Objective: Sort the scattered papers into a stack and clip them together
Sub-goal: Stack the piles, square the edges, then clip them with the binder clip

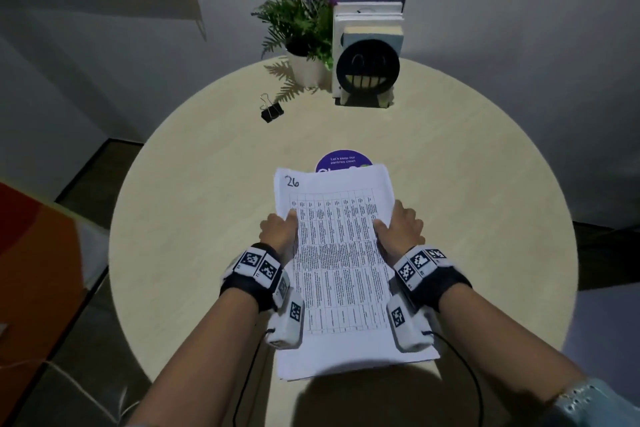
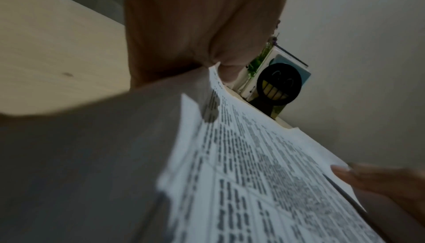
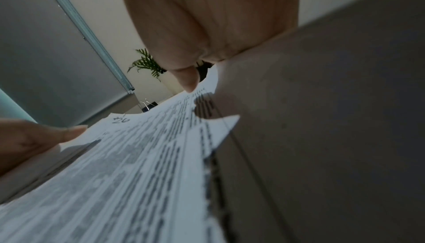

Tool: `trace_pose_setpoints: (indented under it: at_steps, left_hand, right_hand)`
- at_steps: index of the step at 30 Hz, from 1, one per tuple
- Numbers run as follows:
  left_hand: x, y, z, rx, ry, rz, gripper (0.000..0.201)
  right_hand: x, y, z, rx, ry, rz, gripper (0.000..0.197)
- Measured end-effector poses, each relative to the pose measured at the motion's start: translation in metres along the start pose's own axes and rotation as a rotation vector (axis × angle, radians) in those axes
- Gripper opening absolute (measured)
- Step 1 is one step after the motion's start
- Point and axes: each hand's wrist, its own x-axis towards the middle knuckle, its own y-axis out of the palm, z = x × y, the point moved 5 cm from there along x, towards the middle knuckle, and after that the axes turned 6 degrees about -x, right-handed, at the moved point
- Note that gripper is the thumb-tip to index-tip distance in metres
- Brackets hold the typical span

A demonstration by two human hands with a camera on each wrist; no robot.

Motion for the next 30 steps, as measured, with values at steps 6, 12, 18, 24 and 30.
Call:
trace_pose_setpoints:
  at_steps: [6,12,18,24,30]
  left_hand:
    - [0.008,0.006,-0.004,0.156,0.002,-0.037,0.05]
    - [0.007,0.009,-0.006,0.248,0.031,-0.098,0.037]
    - [0.001,0.011,-0.012,0.092,0.076,0.011,0.047]
    - [-0.004,0.005,-0.016,0.137,0.05,0.088,0.05]
    - [0.026,-0.044,-0.035,0.299,0.118,0.131,0.045]
  right_hand:
    - [-0.005,0.008,0.0,-0.094,0.002,0.009,0.066]
    - [-0.006,0.004,0.0,-0.027,-0.006,0.024,0.062]
    - [0.002,-0.002,0.002,0.122,-0.023,0.096,0.055]
    - [-0.002,-0.015,0.009,-0.108,0.017,0.085,0.036]
    - [-0.009,-0.08,0.057,-0.116,-0.075,-0.097,0.049]
